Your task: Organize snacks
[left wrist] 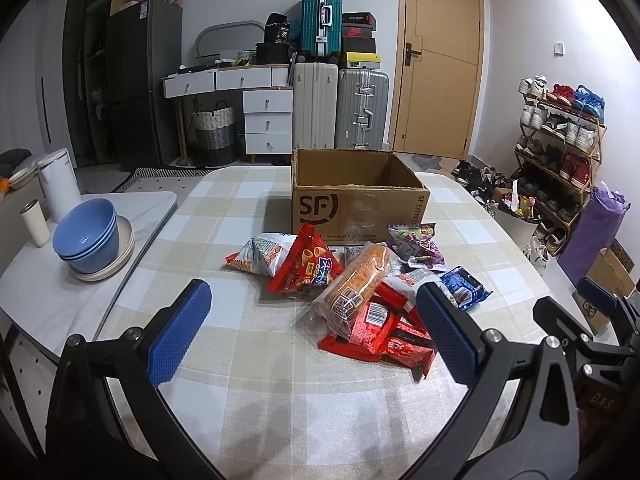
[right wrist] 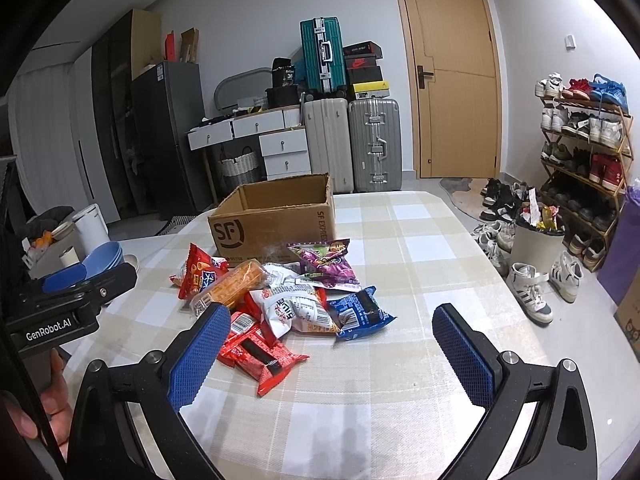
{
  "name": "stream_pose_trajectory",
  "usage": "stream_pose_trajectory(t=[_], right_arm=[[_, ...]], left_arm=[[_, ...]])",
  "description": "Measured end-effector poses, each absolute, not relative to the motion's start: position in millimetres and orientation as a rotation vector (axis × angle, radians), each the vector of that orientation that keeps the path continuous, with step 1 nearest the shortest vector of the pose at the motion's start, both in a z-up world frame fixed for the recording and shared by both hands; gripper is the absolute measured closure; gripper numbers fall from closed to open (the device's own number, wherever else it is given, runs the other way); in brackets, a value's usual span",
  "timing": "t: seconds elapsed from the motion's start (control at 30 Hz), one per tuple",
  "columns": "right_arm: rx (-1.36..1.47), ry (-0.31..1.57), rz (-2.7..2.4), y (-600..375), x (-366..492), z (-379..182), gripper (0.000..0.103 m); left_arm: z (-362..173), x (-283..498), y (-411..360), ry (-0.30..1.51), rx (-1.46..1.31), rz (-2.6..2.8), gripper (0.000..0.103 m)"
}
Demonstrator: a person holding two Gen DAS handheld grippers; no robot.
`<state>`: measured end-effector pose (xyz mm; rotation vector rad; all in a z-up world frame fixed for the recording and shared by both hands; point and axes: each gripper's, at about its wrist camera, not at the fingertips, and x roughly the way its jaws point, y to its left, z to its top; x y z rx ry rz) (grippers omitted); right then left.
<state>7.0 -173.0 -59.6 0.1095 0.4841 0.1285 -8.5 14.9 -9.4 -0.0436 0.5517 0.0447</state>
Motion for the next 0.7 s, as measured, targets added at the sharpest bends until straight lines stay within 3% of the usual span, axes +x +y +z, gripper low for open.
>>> stream_pose_trajectory(t=[0.33, 0.7], right_arm=[[0.111, 0.508, 0.14, -174, 15, -67, 0.0], [0.146, 0.568, 0.159, -182, 43, -96, 0.0]], left_arm=[[-24, -2, 18, 0.588, -0.049, 0.038, 0.001], [-71, 80, 21, 0.721, -0.078, -0.077, 0.005]])
